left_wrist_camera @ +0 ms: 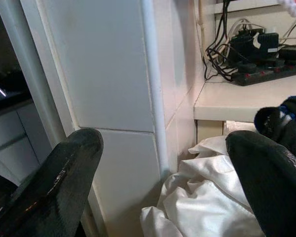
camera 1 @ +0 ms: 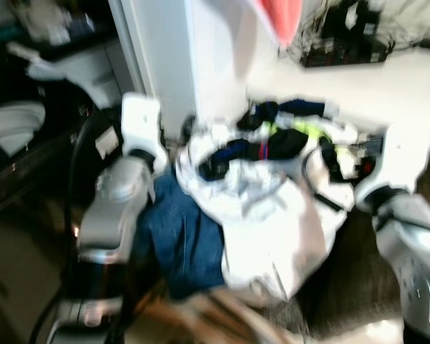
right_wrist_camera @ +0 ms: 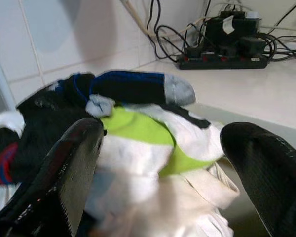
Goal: Clothes washing
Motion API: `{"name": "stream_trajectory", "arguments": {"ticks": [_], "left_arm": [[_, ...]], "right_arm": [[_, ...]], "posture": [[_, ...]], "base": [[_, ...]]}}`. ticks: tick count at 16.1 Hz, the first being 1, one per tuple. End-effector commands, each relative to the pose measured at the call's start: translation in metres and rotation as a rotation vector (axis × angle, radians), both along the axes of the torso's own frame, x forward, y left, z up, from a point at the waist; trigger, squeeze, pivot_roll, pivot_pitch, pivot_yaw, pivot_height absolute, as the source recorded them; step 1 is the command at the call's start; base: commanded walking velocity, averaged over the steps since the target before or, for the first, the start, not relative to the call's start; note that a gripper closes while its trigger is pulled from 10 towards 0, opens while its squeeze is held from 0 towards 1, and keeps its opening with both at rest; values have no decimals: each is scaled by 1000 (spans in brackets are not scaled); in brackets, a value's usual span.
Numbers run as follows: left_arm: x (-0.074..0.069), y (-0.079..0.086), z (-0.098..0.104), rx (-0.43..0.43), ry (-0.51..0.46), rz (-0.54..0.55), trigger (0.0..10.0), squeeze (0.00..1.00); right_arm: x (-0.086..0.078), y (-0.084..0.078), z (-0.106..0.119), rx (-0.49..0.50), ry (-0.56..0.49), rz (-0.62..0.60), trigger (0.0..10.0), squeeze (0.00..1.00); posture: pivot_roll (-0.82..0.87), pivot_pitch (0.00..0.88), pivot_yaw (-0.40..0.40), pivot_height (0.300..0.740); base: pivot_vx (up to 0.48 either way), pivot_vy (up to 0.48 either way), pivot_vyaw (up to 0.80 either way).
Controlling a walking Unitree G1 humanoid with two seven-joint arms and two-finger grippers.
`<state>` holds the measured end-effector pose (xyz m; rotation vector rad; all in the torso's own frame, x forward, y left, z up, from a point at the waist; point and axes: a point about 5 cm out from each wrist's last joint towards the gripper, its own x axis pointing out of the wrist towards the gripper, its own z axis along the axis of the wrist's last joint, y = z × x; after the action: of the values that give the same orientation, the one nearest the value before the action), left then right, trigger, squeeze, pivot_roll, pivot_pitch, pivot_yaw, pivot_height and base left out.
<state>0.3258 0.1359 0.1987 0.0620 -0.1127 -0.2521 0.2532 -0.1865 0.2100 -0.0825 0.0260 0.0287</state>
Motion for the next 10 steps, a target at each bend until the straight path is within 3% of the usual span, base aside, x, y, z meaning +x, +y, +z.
{"name": "stream_trajectory", "arguments": {"ticks": [1,10], "left_arm": [[-2,-2,-3,9,4,-3,10000,0],[-2,0,-5,16,9,16,10000,0]], "right_arm": [[-1,0,-2,-12,22,9,10000,0],[4,1,-2,-26,34,29,10000,0]], "posture": [[-45,0,66,740],[-29,0,46,740]], "base": [[0,476,0],[0,400,0]]}}
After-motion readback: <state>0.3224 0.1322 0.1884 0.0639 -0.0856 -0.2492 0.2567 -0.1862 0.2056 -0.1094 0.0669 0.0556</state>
